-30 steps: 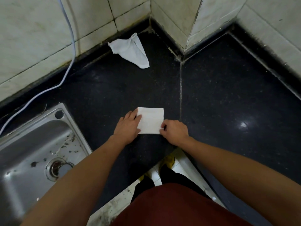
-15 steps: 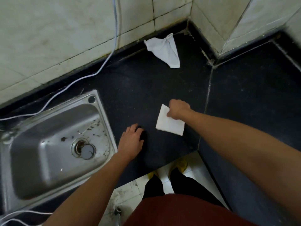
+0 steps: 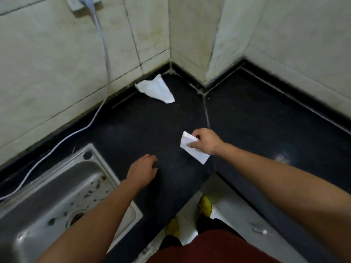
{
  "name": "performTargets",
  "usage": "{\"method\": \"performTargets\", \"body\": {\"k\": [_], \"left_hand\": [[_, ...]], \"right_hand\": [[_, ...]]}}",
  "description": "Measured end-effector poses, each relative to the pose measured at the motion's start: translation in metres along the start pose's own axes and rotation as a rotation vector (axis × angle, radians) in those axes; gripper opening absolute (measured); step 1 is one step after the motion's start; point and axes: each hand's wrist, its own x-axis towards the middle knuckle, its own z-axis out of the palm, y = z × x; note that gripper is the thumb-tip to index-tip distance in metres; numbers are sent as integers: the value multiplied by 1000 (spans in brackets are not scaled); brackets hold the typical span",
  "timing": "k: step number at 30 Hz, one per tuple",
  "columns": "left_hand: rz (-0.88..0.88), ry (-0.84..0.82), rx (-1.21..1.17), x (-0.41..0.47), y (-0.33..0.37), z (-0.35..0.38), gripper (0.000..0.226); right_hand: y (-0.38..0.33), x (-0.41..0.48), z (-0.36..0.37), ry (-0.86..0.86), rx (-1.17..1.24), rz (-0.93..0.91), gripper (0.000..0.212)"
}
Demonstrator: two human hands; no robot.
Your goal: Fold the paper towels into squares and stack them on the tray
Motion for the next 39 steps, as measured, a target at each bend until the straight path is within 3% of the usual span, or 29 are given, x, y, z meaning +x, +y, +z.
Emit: {"method": "performTargets", "body": {"k": [6, 11, 17, 21, 31, 39], "left_hand": [[296, -30, 99, 27, 51, -20, 30], [567, -46, 163, 21, 141, -20, 28], [869, -56, 316, -23, 270, 5, 30], [1053, -43, 404, -69, 356, 37, 29], [1428, -141, 374, -267, 602, 174, 28], [1732, -190, 482, -370, 740, 255, 24]], "right_hand": [[30, -100, -33, 274, -153, 84, 20], [79, -199, -51, 448, -285, 256, 32], [145, -343, -53, 641, -261, 498, 33], [186, -443, -41, 742, -217, 652, 34], [298, -743, 7, 907, -188, 1010, 33], [361, -884, 39, 1000, -94, 1245, 21]]}}
